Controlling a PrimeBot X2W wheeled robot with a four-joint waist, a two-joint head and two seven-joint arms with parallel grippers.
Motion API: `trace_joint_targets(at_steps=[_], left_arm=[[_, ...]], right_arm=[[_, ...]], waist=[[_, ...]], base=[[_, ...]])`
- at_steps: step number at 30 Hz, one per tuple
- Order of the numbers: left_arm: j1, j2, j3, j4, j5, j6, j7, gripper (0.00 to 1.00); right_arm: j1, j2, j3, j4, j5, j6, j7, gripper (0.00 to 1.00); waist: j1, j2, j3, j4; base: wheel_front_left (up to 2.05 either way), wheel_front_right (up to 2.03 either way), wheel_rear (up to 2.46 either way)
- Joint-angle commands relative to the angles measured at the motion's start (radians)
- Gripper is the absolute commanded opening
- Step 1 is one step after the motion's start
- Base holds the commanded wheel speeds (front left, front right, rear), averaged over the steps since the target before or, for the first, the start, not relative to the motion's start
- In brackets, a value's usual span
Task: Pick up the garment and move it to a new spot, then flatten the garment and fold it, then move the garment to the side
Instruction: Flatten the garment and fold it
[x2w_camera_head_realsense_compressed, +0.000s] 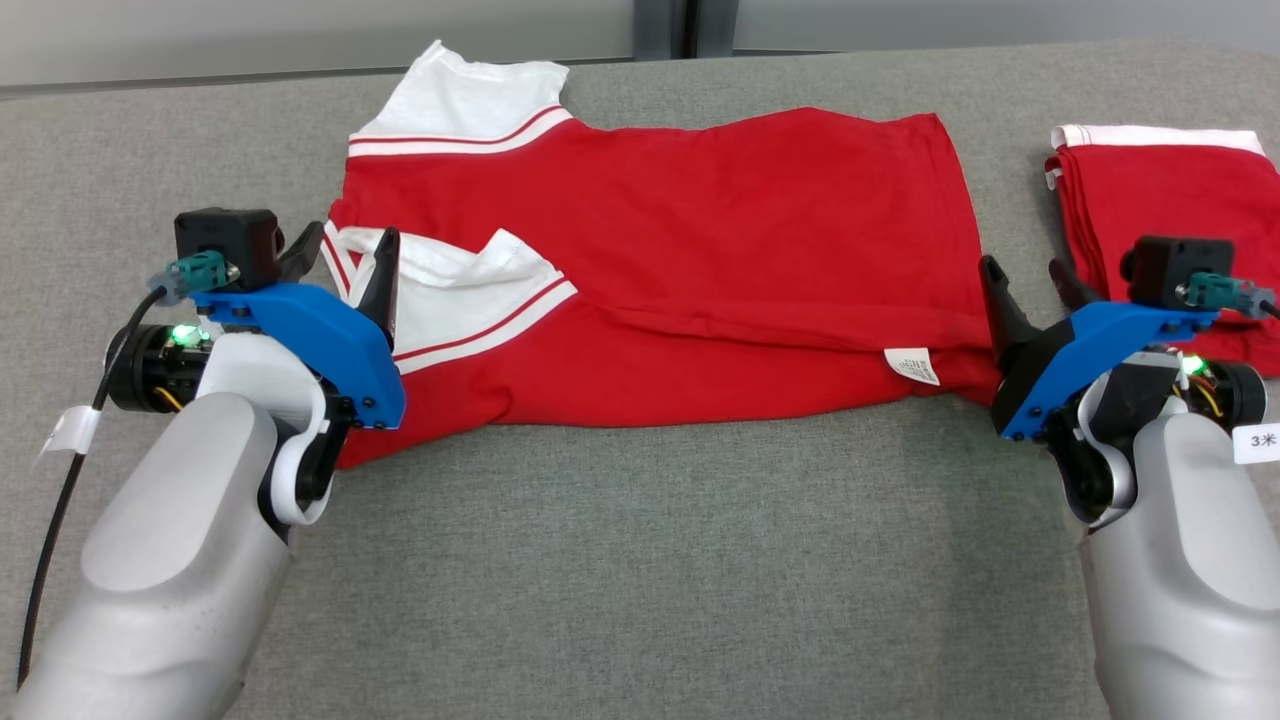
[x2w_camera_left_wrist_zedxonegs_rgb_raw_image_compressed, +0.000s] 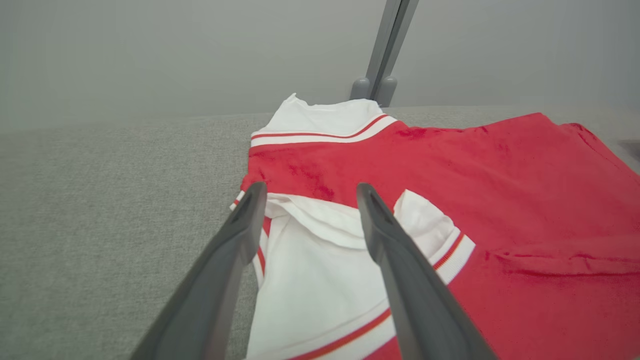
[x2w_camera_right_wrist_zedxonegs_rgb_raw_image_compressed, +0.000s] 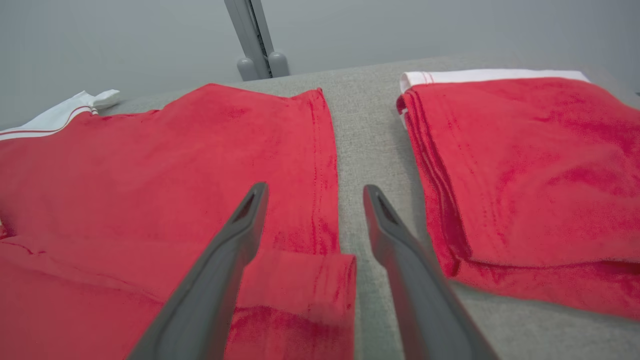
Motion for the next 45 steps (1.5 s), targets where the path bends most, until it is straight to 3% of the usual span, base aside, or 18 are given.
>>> trace_joint_targets(at_steps=[1,12,21,29,39,45], left_arm=[[-0.013,-0.007,0.008,0.010,-0.003,-0.001,-0.015,1.00],[0.057,0.041,0.024,-0.059,-0.028,0.000,-0.024,1.00],[0.242,0.101,0.047,-0.228,-0.083,0.074,0.041,1.00],[0.369,0.086,0.049,-0.304,-0.150,0.132,0.096,1.00],[0.372,0.073,0.084,-0.268,-0.182,0.236,0.149,1.00],[0.360,0.053,0.091,-0.255,-0.204,0.236,0.153,1.00]], right_arm=[[-0.033,-0.003,-0.007,0.017,0.012,0.000,-0.034,1.00],[-0.014,-0.003,0.005,-0.056,-0.024,0.000,-0.100,1.00],[0.161,-0.003,0.003,-0.248,-0.030,0.000,-0.059,1.00],[0.301,-0.003,-0.011,-0.350,0.020,0.000,-0.023,1.00],[0.310,-0.003,-0.011,-0.365,0.027,0.000,-0.009,1.00],[0.309,-0.003,-0.005,-0.338,0.034,0.000,-0.008,1.00]], waist=[[0.0000,-0.0002,-0.002,0.003],[0.0000,-0.0002,-0.030,0.004],[0.0000,-0.0002,-0.075,0.030],[0.0000,-0.0002,-0.063,0.030],[0.0000,-0.0002,-0.022,-0.010],[0.0000,-0.0002,-0.005,-0.015]], base=[[0.00,0.00,0.00],[0.00,0.00,0.00],[0.00,0.00,0.00],[0.00,0.00,0.00],[0.00,0.00,0.00],[0.00,0.00,0.00]])
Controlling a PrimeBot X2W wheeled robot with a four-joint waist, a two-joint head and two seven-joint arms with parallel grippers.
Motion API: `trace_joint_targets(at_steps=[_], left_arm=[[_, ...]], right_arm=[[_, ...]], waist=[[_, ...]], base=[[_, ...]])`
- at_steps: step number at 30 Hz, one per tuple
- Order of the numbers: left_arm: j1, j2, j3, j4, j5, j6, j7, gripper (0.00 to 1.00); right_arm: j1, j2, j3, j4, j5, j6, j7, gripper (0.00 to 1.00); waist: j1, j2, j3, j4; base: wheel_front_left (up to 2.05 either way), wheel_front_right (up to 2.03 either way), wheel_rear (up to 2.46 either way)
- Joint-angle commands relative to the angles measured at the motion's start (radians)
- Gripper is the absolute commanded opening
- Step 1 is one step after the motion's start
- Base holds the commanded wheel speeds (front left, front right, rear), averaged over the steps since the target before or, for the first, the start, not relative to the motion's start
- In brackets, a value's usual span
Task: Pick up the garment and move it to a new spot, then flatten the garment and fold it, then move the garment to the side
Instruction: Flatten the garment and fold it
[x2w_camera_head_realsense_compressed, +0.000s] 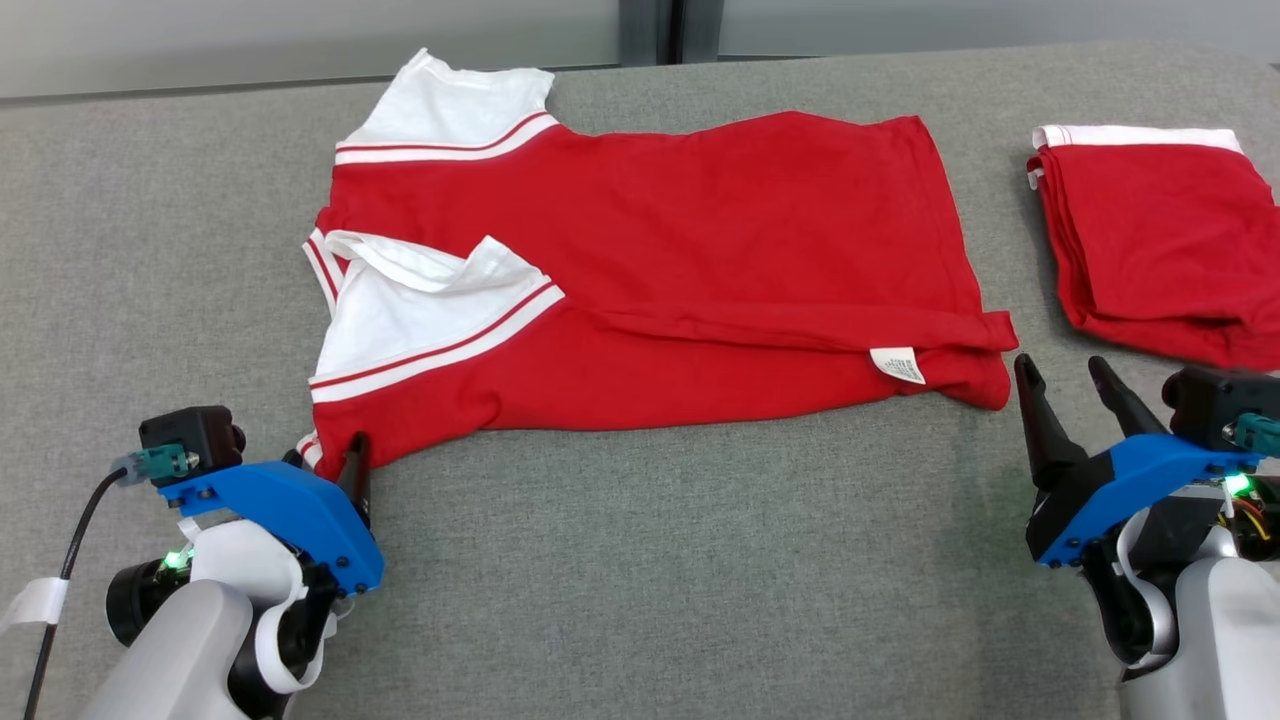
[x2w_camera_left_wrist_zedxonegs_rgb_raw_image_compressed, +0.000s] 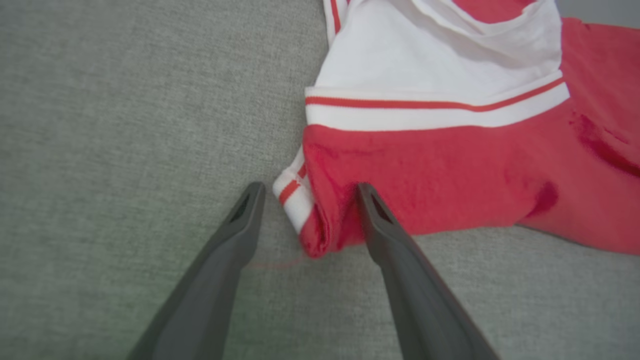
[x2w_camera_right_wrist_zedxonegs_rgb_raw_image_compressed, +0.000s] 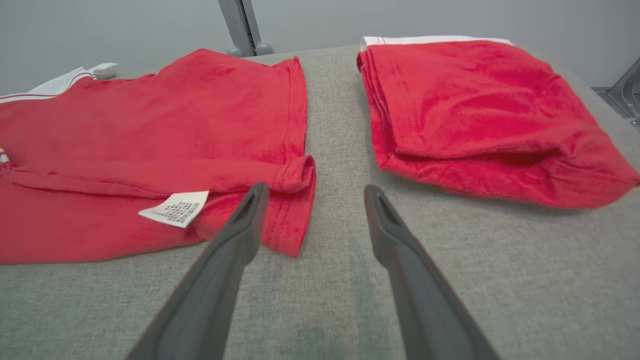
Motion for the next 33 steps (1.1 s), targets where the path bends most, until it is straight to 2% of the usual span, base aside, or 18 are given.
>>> trace_joint_targets(at_steps=[1,2,3,4,5,26,27,28,29,30,31,33], left_arm=[[-0.008,-0.009,-0.002,0.010,-0.004,-0.005,0.003,0.95],[-0.010,-0.016,0.000,0.009,-0.010,-0.007,-0.004,0.76],[-0.012,-0.022,0.003,0.007,-0.013,-0.011,-0.009,0.45],[-0.015,-0.024,0.003,0.005,-0.014,-0.017,-0.016,0.20],[-0.017,-0.027,0.004,0.003,-0.012,-0.020,-0.024,0.00],[-0.019,-0.040,0.001,-0.072,0.008,-0.037,-0.100,0.00],[-0.016,-0.038,0.001,-0.074,0.009,-0.037,-0.101,0.00],[-0.013,-0.037,0.002,-0.076,0.009,-0.038,-0.105,0.00],[-0.010,-0.036,0.002,-0.077,0.010,-0.039,-0.108,0.00],[-0.009,-0.035,0.004,-0.081,0.011,-0.041,-0.113,0.00],[-0.008,-0.034,0.006,-0.085,0.011,-0.042,-0.119,0.00],[-0.011,-0.032,0.011,-0.093,0.013,-0.042,-0.132,0.00]], right_arm=[[0.007,-0.003,0.000,0.005,0.005,0.000,0.000,1.00],[0.010,-0.003,0.001,0.011,0.005,0.000,0.002,1.00],[0.013,-0.003,0.000,0.018,0.007,0.000,0.006,1.00],[0.016,-0.003,0.003,0.025,0.006,0.000,0.009,1.00],[0.017,-0.003,0.005,0.032,0.009,0.000,0.008,1.00],[-0.155,-0.001,0.009,0.373,0.062,0.000,-0.080,1.00],[-0.163,-0.001,0.015,0.385,0.061,0.000,-0.084,0.55],[-0.168,0.000,0.023,0.394,0.062,0.000,-0.088,0.39],[-0.174,0.000,0.029,0.401,0.065,0.000,-0.092,0.19],[-0.180,0.000,0.033,0.405,0.069,0.000,-0.097,0.07],[-0.187,0.000,0.036,0.405,0.068,0.000,-0.105,0.00],[-0.201,-0.003,0.039,0.395,0.070,0.000,-0.116,0.00]], waist=[[0.0000,0.0001,0.002,0.001],[0.0000,0.0001,0.004,0.002],[0.0000,0.0001,0.005,0.003],[0.0000,0.0001,0.006,0.005],[0.0000,0.0001,0.008,0.006],[0.0000,0.0001,0.028,0.059],[0.0000,0.0001,0.027,0.059],[0.0000,0.0001,0.025,0.059],[0.0000,0.0001,0.022,0.059],[0.0000,0.0001,0.019,0.058],[0.0000,0.0001,0.016,0.058],[0.0000,0.0001,0.006,0.057]], base=[[0.00,0.00,0.00],[0.00,0.00,0.00],[0.00,0.00,0.00],[0.00,0.00,0.00],[0.00,0.00,0.00],[0.00,0.00,0.00],[0.00,0.00,0.00],[0.00,0.00,0.00],[0.00,0.00,0.00],[0.00,0.00,0.00],[0.00,0.00,0.00],[0.00,0.00,0.00]])
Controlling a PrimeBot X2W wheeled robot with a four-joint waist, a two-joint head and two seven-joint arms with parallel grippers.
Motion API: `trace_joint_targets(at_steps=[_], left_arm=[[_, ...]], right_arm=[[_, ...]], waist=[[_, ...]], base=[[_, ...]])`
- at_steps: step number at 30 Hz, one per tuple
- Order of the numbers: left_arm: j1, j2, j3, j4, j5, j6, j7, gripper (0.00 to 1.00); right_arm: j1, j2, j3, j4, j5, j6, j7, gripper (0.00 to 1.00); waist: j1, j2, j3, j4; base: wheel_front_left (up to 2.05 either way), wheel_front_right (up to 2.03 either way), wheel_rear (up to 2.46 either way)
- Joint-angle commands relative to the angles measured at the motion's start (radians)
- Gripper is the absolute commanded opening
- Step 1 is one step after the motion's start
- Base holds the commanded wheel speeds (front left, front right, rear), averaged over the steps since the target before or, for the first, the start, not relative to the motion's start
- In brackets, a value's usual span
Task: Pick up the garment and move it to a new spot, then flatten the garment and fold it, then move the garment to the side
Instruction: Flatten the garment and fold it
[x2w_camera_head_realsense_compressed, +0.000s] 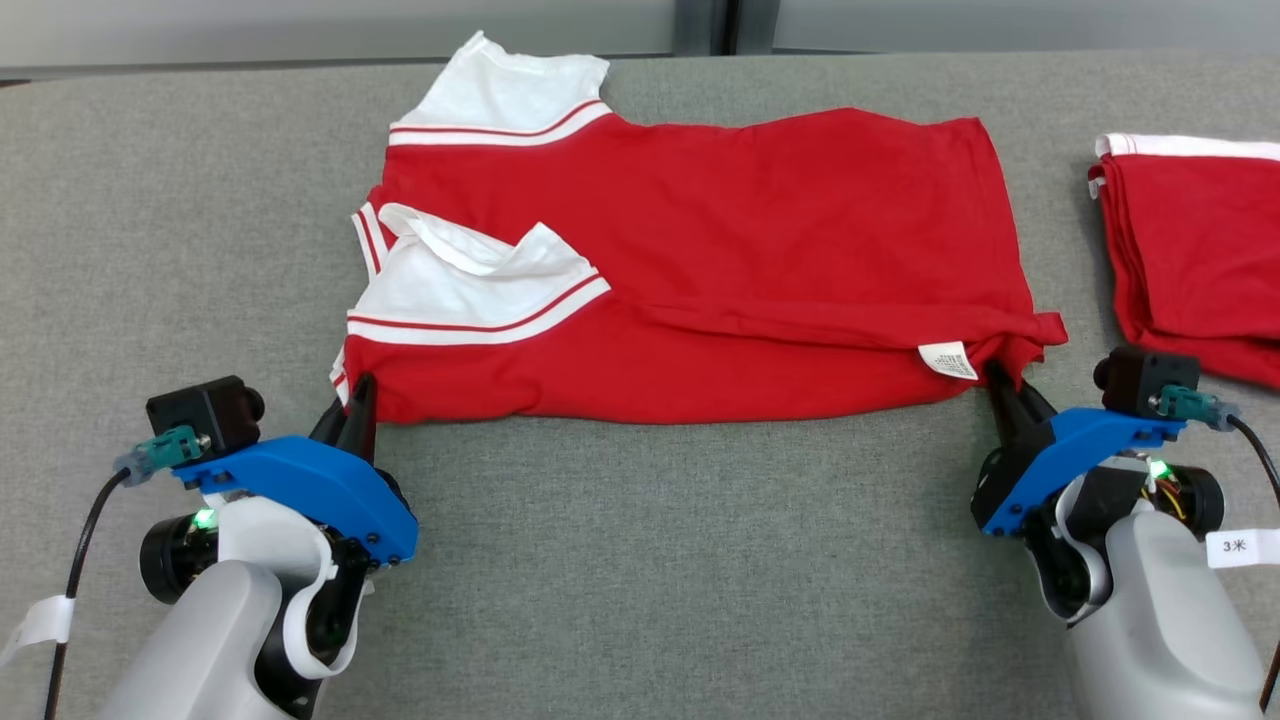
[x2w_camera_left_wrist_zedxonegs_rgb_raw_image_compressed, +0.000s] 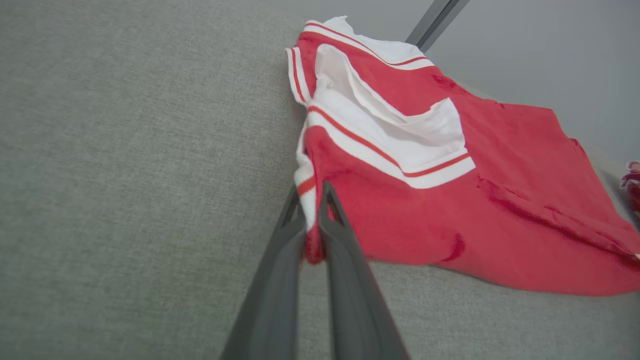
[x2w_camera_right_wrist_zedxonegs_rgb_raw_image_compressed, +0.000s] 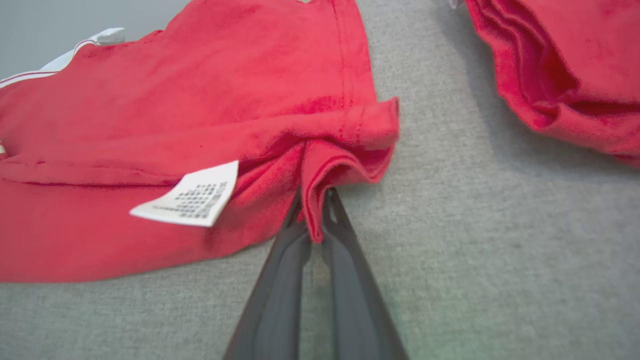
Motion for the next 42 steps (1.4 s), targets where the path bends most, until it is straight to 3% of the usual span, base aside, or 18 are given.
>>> trace_joint_targets(at_steps=[1,10,17,25,30,34,42], left_arm=[[-0.001,0.007,0.008,-0.008,0.006,-0.004,-0.009,0.00],[-0.042,0.014,0.015,-0.070,0.019,-0.005,-0.026,0.00],[0.025,0.035,0.009,-0.154,0.012,0.009,-0.017,0.00],[0.220,0.108,0.039,-0.315,-0.011,0.069,-0.009,0.00],[0.316,0.121,0.052,-0.374,-0.042,0.099,-0.001,0.00],[0.366,0.114,0.054,-0.368,-0.069,0.111,0.007,0.00],[0.390,0.096,0.049,-0.297,-0.095,0.101,0.003,0.00]], right_arm=[[-0.023,-0.004,0.001,-0.009,0.000,0.000,-0.007,0.00],[-0.044,-0.004,-0.014,-0.157,-0.030,0.000,0.064,0.00],[0.039,-0.004,-0.024,-0.288,-0.032,0.000,0.152,0.00],[0.265,-0.004,-0.055,-0.505,0.020,0.000,0.238,0.00],[0.401,-0.004,-0.078,-0.622,0.045,0.000,0.272,0.00],[0.464,-0.004,-0.080,-0.643,0.071,0.000,0.276,0.00],[0.485,-0.004,-0.070,-0.564,0.109,0.000,0.239,0.00]], waist=[[0.0000,0.0000,-0.009,-0.003],[0.0000,0.0000,-0.063,-0.012],[0.0000,0.0000,-0.080,-0.011],[0.0000,0.0000,-0.078,0.001],[0.0000,0.0000,-0.073,0.006],[0.0000,0.0000,-0.071,0.000],[0.0000,0.0000,-0.070,-0.012]], base=[[0.00,0.00,0.00],[0.00,0.00,0.00],[0.00,0.00,0.00],[0.00,0.00,0.00],[0.00,0.00,0.00],[0.00,0.00,0.00],[0.00,0.00,0.00]])
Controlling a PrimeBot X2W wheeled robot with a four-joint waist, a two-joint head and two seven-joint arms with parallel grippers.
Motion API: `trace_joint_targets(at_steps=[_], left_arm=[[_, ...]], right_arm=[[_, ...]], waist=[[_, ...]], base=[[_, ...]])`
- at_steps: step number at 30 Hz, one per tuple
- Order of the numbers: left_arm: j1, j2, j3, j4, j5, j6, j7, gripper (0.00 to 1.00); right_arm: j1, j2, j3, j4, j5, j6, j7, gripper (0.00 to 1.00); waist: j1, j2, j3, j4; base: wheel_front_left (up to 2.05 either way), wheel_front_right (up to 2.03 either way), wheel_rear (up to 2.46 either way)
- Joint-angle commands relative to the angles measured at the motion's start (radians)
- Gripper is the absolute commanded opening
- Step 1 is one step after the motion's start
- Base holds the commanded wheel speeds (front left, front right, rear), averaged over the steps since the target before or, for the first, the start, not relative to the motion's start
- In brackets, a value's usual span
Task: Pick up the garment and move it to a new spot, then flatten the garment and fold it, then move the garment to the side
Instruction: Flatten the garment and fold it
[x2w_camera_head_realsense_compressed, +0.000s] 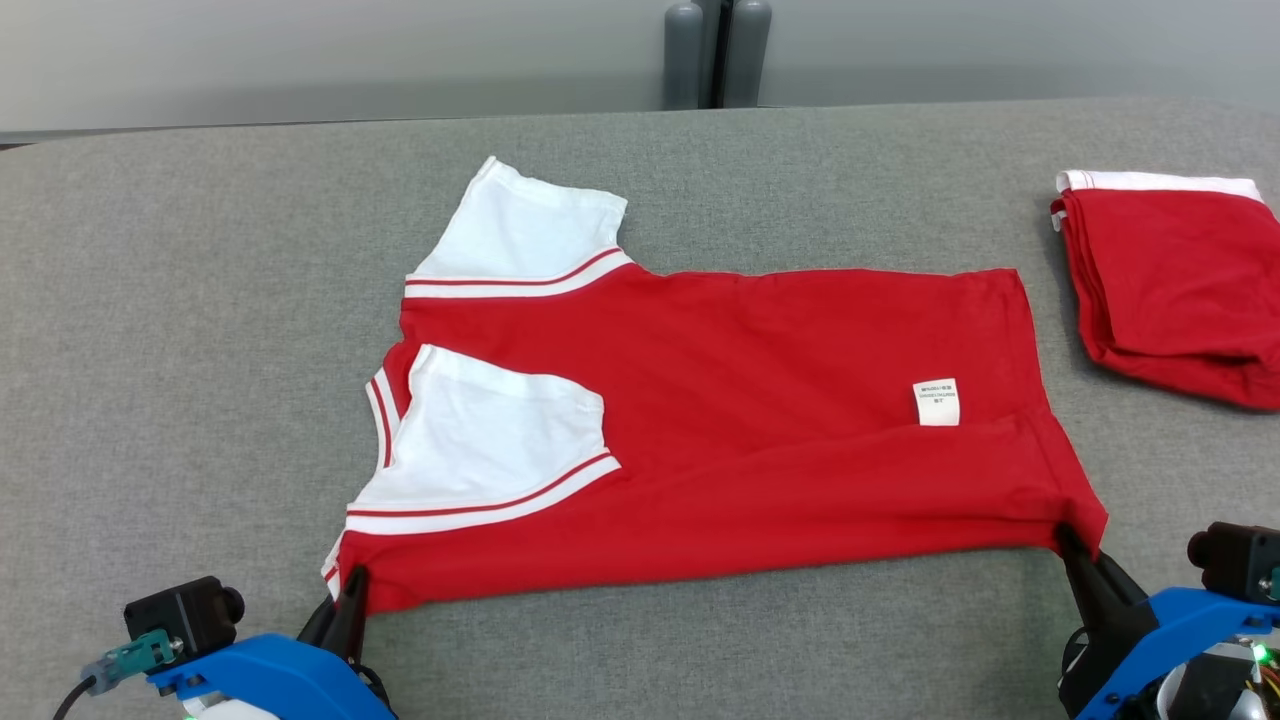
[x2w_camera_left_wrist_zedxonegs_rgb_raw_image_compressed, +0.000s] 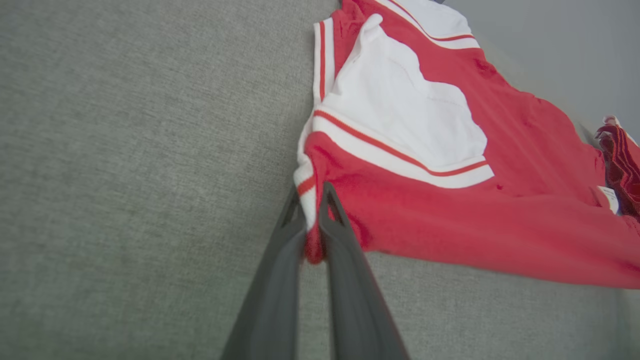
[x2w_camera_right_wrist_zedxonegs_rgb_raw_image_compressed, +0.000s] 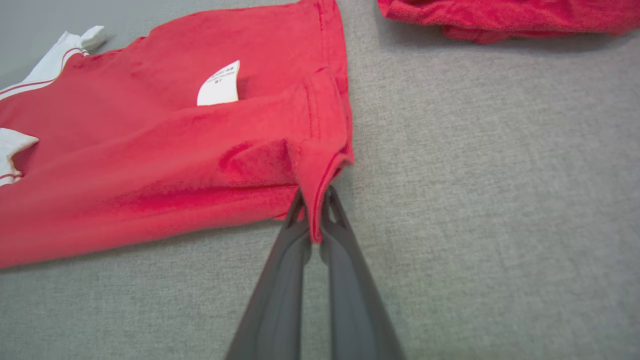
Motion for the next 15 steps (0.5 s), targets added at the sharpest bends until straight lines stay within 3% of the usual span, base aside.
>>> trace_joint_targets(at_steps=[1,2,3,4,10,15], left_arm=[[0.004,-0.004,0.006,0.022,-0.006,-0.004,-0.012,0.17],[0.006,-0.007,0.004,0.026,-0.005,-0.006,-0.015,0.47],[0.008,-0.009,0.003,0.030,-0.004,-0.007,-0.016,1.00],[0.009,-0.011,0.002,0.032,-0.004,-0.007,-0.018,1.00],[0.001,0.024,0.007,0.009,0.022,-0.003,-0.020,1.00],[-0.089,0.096,0.024,-0.038,0.066,0.000,0.012,1.00]], right_arm=[[0.004,-0.004,-0.001,0.025,0.017,0.000,-0.030,0.23],[0.005,-0.004,0.001,0.031,0.018,0.000,-0.038,0.40],[0.010,-0.004,-0.001,0.035,0.018,0.000,-0.047,0.77],[0.017,-0.005,-0.007,0.035,0.019,0.000,-0.055,1.00],[0.055,-0.004,-0.025,0.000,0.010,0.000,-0.076,1.00],[0.056,-0.004,-0.046,-0.082,-0.005,0.000,-0.073,1.00]], waist=[[0.0000,-0.0001,-0.003,-0.003],[0.0000,-0.0001,-0.004,-0.005],[0.0000,-0.0001,-0.005,-0.006],[0.0000,-0.0001,-0.005,-0.007],[0.0000,-0.0001,-0.012,-0.013],[0.0000,-0.0001,-0.008,-0.027]], base=[[0.00,0.00,0.00],[0.00,0.00,0.00],[0.00,0.00,0.00],[0.00,0.00,0.00],[0.00,0.00,0.00],[0.00,0.00,0.00]])
